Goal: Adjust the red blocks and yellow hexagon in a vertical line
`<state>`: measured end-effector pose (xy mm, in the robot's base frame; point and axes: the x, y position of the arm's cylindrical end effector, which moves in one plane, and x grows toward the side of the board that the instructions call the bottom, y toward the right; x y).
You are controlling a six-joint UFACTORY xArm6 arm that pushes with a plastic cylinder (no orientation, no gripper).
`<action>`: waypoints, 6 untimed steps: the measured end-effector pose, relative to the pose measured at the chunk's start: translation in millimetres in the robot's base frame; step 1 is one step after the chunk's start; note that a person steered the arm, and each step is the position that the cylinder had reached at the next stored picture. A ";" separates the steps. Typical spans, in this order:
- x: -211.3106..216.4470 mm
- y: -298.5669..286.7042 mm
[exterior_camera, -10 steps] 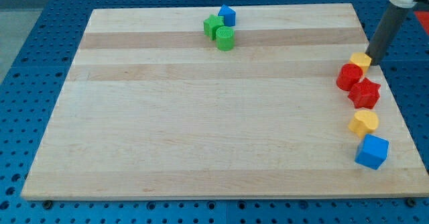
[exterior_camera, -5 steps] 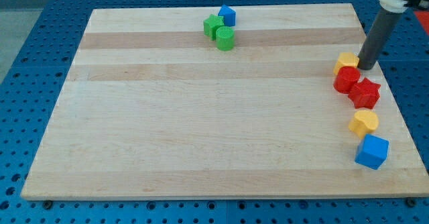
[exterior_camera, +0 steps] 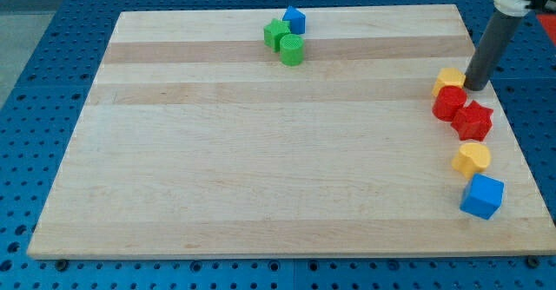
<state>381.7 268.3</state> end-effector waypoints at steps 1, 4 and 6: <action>0.0 -3.5; 0.0 -6.8; 0.0 1.3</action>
<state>381.7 269.6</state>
